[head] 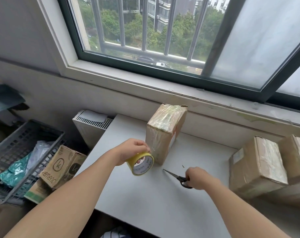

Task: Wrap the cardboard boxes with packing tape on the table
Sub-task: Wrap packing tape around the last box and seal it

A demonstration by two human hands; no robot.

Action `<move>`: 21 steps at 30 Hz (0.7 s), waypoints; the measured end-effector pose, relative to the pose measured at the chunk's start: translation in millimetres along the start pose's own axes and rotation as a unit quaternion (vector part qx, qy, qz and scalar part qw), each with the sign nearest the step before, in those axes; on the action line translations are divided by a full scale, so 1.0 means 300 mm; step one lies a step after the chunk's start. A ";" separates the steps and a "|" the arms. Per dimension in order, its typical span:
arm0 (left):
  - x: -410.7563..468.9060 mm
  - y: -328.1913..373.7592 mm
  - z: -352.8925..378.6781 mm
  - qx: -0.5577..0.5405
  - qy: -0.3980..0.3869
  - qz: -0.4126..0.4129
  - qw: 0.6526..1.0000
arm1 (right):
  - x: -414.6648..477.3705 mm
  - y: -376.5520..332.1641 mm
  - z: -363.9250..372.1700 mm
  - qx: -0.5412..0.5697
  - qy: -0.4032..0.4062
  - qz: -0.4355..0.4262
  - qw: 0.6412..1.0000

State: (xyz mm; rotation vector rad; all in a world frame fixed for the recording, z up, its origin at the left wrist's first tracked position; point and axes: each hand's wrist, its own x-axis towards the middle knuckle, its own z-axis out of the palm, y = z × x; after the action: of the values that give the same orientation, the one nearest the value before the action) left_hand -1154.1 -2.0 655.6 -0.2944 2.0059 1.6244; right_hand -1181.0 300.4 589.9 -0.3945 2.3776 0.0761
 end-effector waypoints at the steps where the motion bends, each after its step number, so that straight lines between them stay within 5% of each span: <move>1: -0.005 0.003 -0.008 -0.007 0.003 0.004 1.000 | 0.005 0.011 0.043 -0.010 -0.010 0.013 1.000; 5: -0.029 0.014 -0.046 -0.033 0.006 0.024 0.999 | 0.001 0.001 0.072 0.058 -0.038 0.027 0.997; 9: -0.054 0.032 -0.086 -0.051 0.010 0.039 0.998 | -0.080 -0.077 -0.164 0.123 0.040 -0.018 0.991; 12: -0.066 0.042 -0.118 -0.076 0.032 0.044 0.996 | -0.160 -0.184 -0.365 0.118 0.252 -0.112 0.954; 15: -0.071 0.047 -0.146 -0.083 0.025 0.050 0.995 | -0.147 -0.310 -0.487 0.115 0.519 -0.205 0.821; 19: -0.072 0.062 -0.170 -0.085 0.010 0.069 0.994 | 0.023 -0.398 -0.451 -0.062 0.388 -0.154 0.907; 21: -0.071 0.070 -0.188 -0.085 0.006 0.081 0.993 | 0.080 -0.387 -0.381 -0.079 0.437 -0.165 0.881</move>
State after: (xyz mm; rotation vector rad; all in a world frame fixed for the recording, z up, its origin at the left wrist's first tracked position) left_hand -1161.6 -53.9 691.7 -0.2074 1.9466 1.9032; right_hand -1236.7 165.1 665.3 -1.0968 3.1449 -0.0902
